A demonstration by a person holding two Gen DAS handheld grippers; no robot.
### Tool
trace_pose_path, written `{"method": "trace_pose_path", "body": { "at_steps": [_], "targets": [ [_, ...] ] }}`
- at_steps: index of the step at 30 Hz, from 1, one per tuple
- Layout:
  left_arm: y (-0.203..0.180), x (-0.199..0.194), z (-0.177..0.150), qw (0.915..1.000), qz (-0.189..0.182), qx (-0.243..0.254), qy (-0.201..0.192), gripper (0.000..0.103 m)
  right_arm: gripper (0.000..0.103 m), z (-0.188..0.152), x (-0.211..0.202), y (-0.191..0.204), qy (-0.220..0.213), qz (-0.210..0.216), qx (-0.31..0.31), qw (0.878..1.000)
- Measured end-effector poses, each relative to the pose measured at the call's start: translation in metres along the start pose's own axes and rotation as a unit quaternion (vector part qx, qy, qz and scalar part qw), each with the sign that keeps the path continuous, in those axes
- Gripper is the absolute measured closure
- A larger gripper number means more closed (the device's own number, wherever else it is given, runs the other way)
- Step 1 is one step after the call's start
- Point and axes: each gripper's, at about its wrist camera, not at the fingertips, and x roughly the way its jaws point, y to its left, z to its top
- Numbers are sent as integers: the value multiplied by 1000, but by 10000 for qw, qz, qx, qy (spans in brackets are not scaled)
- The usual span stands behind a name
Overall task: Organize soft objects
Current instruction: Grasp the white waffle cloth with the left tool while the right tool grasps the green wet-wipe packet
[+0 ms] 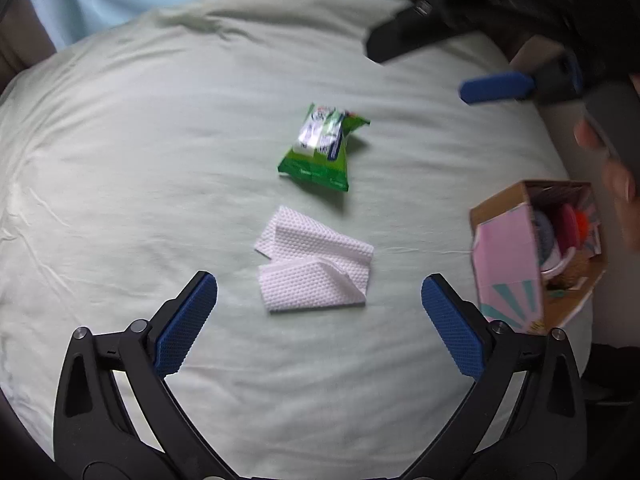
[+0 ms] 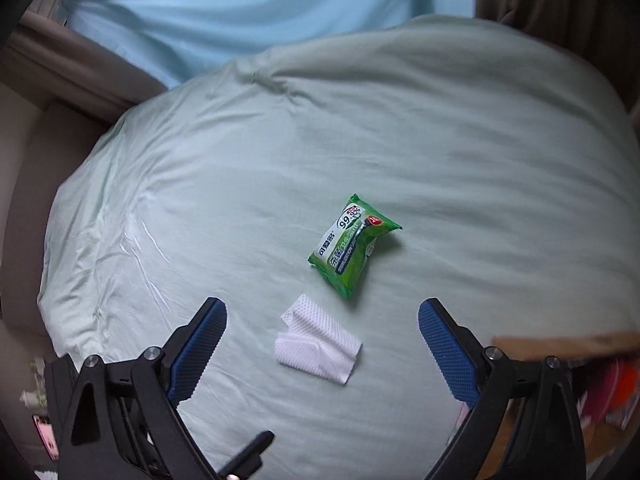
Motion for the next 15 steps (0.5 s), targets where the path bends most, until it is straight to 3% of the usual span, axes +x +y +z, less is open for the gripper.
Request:
{"method": "trace_pose_path", "body": {
  "at_steps": [7, 11, 15],
  "targets": [
    [-8, 74, -5, 9997, 141, 109, 161, 4, 7, 27, 88, -32, 849, 398, -80, 9956],
    [-7, 102, -7, 9994, 199, 42, 262, 8, 7, 31, 125, -34, 1115, 494, -85, 9925],
    [-9, 122, -9, 9990, 278, 107, 341, 10, 7, 35, 148, -31, 1103, 523, -147, 9924]
  ]
}}
